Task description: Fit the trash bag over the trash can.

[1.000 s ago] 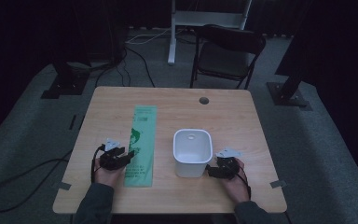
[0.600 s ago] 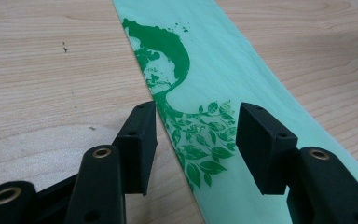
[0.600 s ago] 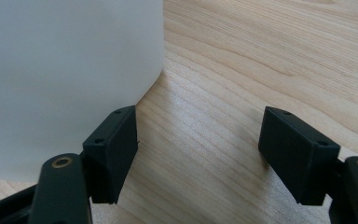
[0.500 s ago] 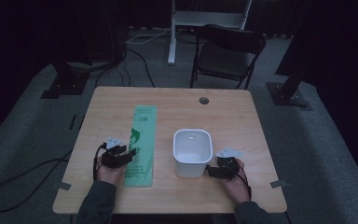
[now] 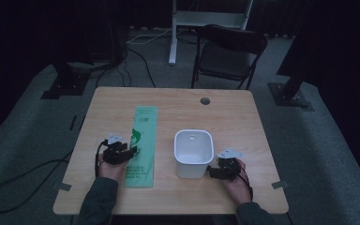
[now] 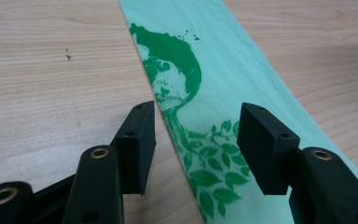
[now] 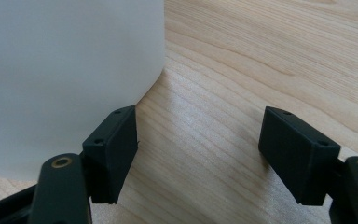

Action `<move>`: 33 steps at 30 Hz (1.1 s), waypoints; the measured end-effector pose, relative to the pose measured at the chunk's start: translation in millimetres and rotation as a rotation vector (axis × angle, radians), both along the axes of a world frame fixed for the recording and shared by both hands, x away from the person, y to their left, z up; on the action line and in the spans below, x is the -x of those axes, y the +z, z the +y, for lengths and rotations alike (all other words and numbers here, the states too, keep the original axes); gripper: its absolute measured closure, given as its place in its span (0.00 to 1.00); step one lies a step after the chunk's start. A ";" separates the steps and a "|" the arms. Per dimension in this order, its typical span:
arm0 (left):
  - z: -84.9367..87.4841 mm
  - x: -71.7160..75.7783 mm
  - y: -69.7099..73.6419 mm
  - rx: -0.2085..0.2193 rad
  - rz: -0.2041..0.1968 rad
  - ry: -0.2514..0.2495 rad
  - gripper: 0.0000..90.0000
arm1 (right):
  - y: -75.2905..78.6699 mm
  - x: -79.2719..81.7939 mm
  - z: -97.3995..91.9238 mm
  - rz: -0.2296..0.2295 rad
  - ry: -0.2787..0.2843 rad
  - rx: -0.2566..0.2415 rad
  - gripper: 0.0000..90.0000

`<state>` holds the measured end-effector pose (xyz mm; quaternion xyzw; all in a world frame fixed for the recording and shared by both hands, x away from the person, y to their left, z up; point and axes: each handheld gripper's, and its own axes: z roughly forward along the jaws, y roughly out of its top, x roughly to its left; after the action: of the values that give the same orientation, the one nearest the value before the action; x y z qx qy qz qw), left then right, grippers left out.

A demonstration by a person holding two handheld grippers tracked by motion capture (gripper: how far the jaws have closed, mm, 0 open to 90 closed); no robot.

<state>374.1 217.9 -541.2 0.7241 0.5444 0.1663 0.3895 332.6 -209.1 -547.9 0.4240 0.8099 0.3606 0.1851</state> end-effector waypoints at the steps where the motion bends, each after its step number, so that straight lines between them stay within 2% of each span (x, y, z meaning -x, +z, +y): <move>1: -0.8 -1.6 -0.3 -0.001 0.002 0.004 0.53 | 0.0 0.0 0.0 0.000 0.000 0.000 0.31; 8: -2.5 -10.6 -1.1 0.011 0.015 0.016 0.51 | 0.0 0.0 0.0 0.000 0.001 0.000 0.31; 14: -9.4 -18.5 0.1 0.008 0.028 -0.007 0.49 | 0.0 0.0 0.0 0.000 0.000 0.000 0.31; 15: -11.8 -19.6 -0.2 0.018 0.027 -0.007 0.49 | 0.0 0.0 0.0 0.000 0.000 0.000 0.31; 18: -18.1 -21.5 -0.4 0.019 0.027 -0.035 0.49 | 0.0 0.0 0.0 0.001 0.000 0.000 0.31; 21: -23.5 -22.3 -0.5 0.010 0.022 -0.049 0.49 | 0.0 -0.1 0.0 0.001 0.000 -0.001 0.31; 23: -29.4 -23.8 -0.3 -0.013 0.017 -0.062 0.50 | 0.0 -0.2 -0.1 0.000 0.002 -0.001 0.31; 25: -30.7 -24.2 -0.3 -0.014 0.016 -0.063 0.52 | 0.0 -0.2 -0.1 0.000 0.002 -0.001 0.31; 28: -35.5 -26.1 -0.1 -0.045 0.008 -0.066 0.58 | 0.0 -0.2 -0.1 0.000 0.002 -0.001 0.31; 33: -41.2 -27.1 -0.1 -0.091 -0.008 -0.052 0.62 | 0.0 -0.3 -0.1 0.000 0.002 -0.001 0.31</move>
<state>401.2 176.7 -541.3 0.7545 0.5156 0.1835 0.3623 332.9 -209.2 -547.9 0.4233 0.8103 0.3610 0.1844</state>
